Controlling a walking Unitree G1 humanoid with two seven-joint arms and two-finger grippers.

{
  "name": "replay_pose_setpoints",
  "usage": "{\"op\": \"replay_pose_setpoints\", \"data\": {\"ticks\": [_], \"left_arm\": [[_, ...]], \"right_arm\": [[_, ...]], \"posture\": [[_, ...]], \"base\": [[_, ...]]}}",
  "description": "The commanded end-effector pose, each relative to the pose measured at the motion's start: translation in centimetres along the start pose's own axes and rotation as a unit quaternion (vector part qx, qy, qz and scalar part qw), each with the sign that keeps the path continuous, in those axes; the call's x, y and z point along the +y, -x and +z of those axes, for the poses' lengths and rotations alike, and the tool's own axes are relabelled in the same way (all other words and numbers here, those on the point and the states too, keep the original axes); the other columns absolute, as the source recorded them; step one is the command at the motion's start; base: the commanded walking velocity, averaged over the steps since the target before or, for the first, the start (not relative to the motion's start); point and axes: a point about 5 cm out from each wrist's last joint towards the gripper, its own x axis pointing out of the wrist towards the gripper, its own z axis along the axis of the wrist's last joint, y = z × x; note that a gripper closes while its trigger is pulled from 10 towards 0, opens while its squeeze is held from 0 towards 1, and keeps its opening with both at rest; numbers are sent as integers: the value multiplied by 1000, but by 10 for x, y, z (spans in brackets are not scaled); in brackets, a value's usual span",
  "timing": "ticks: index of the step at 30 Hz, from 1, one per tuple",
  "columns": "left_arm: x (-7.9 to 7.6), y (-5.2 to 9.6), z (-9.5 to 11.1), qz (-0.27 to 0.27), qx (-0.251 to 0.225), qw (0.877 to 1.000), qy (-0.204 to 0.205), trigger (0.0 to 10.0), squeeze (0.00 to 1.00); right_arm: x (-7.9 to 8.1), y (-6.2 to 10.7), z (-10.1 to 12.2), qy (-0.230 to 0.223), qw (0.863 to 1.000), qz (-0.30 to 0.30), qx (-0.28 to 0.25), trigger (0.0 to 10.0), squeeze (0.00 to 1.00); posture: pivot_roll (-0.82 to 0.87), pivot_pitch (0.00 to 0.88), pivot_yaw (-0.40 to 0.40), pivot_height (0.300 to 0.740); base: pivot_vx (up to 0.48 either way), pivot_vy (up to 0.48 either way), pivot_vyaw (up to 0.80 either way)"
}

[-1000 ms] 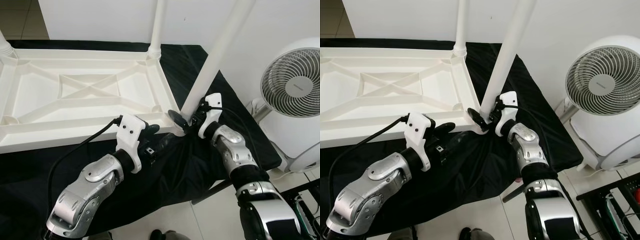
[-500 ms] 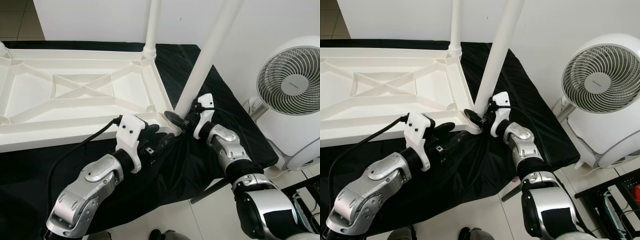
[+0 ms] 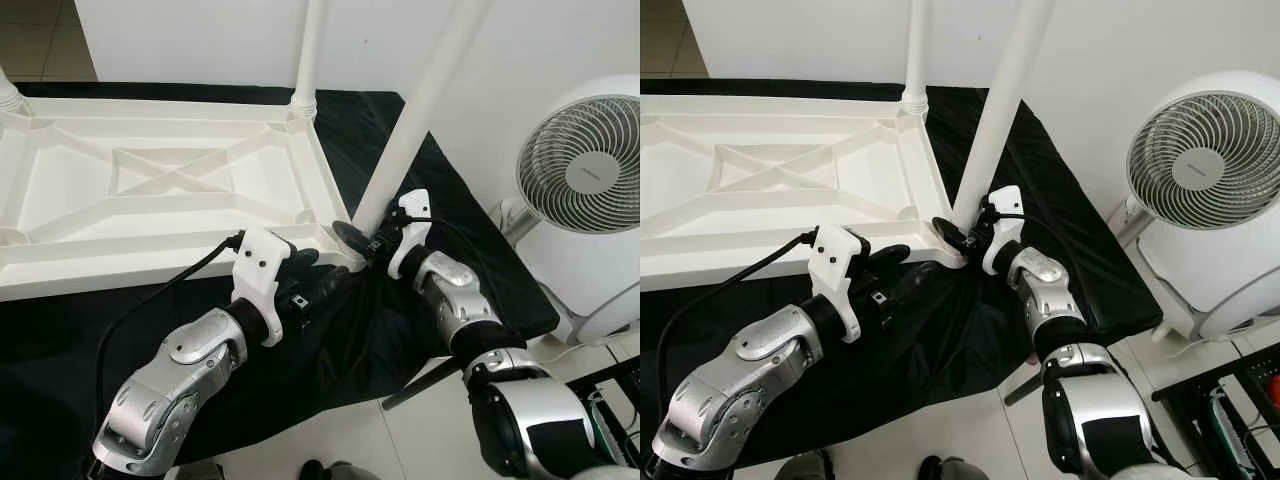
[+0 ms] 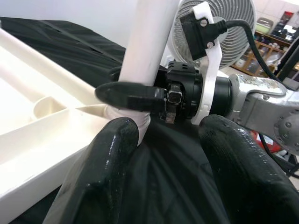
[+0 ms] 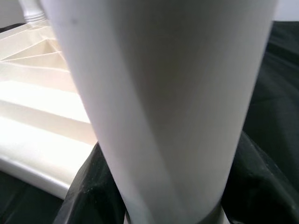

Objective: Building children table

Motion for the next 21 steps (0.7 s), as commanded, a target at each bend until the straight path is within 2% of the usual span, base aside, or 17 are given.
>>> {"op": "replay_pose_setpoints", "data": {"ticks": [1,4,6,7,8,9,11,15,17,21], "left_arm": [[-6,1,-4,-26,9,1000,2,10000,0],[-6,1,-5,-27,10,1000,1,10000,0],[-7,2,-6,-31,14,999,0,10000,0],[-7,2,-6,-31,14,999,0,10000,0],[-8,3,-6,-33,15,999,1,10000,0],[-8,3,-6,-33,15,999,1,10000,0],[-8,1,-7,-35,15,999,3,10000,0],[-9,1,-7,-35,14,999,3,10000,0],[-9,0,-6,-34,12,999,4,10000,0],[-9,-1,-6,-34,11,999,4,10000,0]], "right_arm": [[-10,12,-14,2,997,-67,29,10000,0],[-11,13,-14,3,997,-77,28,10000,0],[-8,16,-18,-22,988,-149,22,10000,0],[-8,16,-18,-22,988,-149,22,10000,0],[-4,19,-20,-35,977,-209,17,10000,0],[-4,19,-20,-35,977,-209,17,10000,0],[7,16,-18,-35,964,-263,5,10000,0],[17,11,-13,-44,957,-288,-9,10000,0],[31,4,-9,-64,949,-307,-23,10000,0],[36,2,-6,-60,954,-294,-28,10000,0]], "posture": [[191,150,-162,740],[191,150,-162,740],[185,155,-166,740],[185,155,-166,740],[181,154,-162,740],[181,154,-162,740],[179,153,-162,740],[181,150,-163,740],[183,146,-163,740],[185,143,-165,740]], "base": [[0,0,0],[0,0,0],[0,0,0],[0,0,0],[0,0,0],[0,0,0],[0,0,0],[0,0,0],[0,0,0],[0,0,0]]}}
